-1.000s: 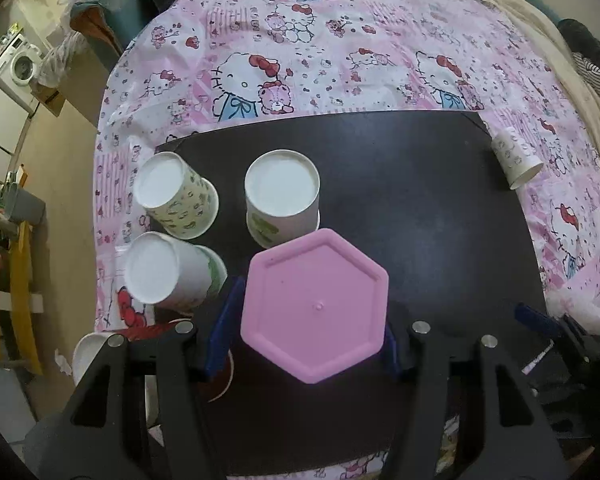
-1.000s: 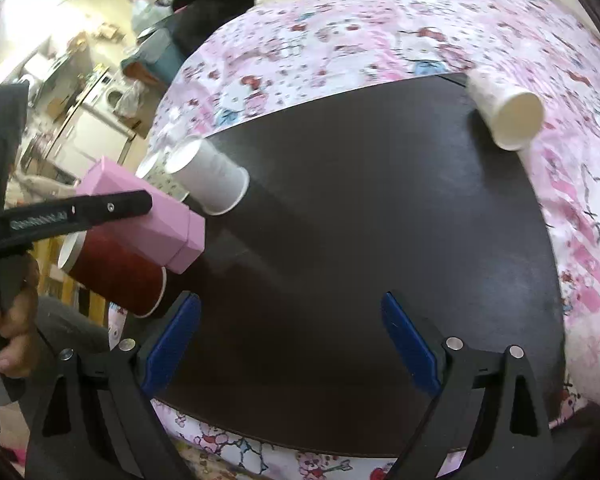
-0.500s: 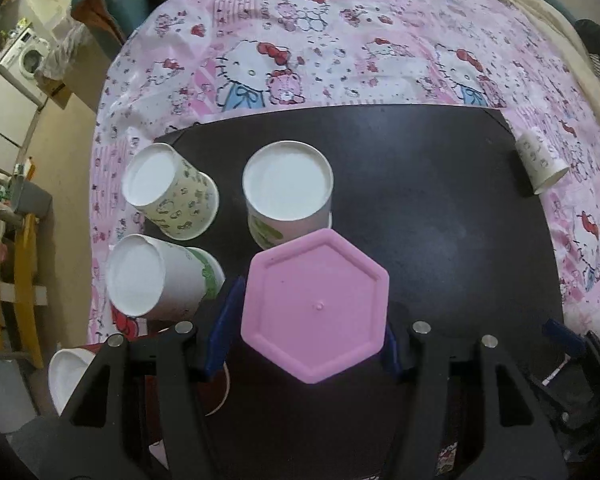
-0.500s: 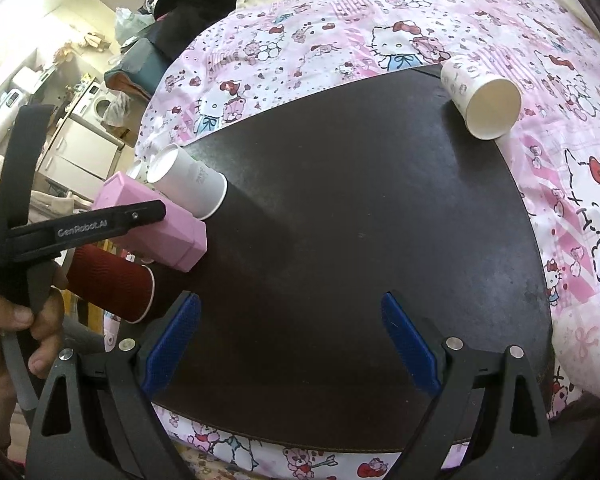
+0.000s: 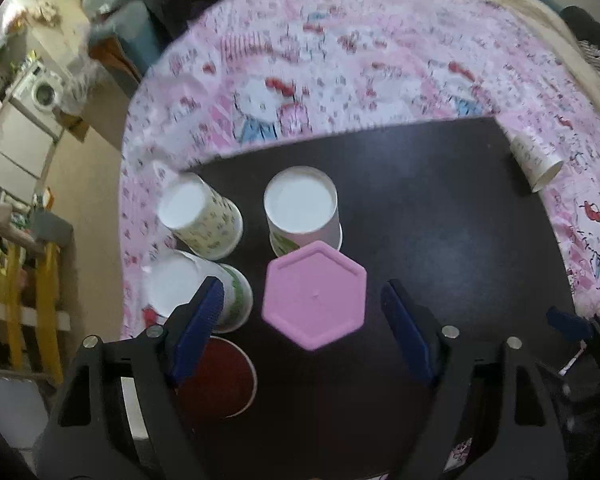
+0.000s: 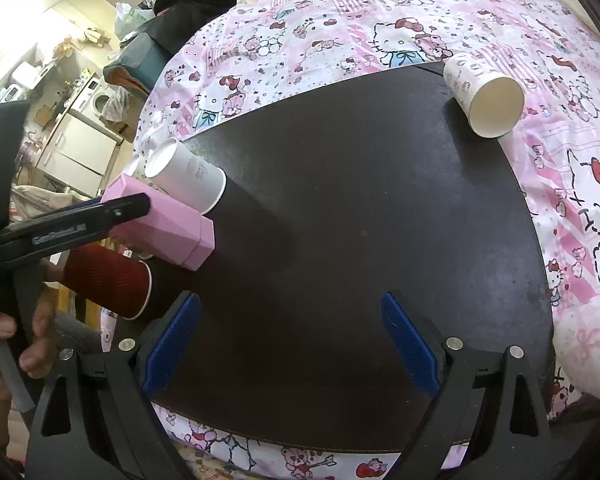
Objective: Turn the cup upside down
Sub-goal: 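Lift the pink hexagonal cup, turn it and stand it rim-down, then grasp the lying white Hello Kitty printed cup with the right tool, then lift the Hello Kitty cup and turn it rim-down with the right tool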
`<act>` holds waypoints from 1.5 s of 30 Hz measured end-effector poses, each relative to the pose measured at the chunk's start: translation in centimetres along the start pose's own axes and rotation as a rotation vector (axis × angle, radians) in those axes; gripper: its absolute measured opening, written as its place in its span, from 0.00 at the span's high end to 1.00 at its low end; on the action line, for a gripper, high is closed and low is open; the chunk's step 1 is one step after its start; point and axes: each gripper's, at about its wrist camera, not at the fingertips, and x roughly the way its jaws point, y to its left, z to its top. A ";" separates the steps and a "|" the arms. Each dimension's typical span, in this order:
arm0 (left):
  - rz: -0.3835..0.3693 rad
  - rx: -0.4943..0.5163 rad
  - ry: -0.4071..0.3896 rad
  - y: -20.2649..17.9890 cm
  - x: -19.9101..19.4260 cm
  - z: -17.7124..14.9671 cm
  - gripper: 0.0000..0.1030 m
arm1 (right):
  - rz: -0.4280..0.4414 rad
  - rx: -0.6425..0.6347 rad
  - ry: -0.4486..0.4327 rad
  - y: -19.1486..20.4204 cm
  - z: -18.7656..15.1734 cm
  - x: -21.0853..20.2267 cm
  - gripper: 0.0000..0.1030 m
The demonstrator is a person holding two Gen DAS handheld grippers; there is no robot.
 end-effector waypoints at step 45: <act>-0.302 -0.160 0.056 0.3 2.0 -9.0 0.18 | -0.367 0.005 0.274 -11.8 19.6 5.2 0.41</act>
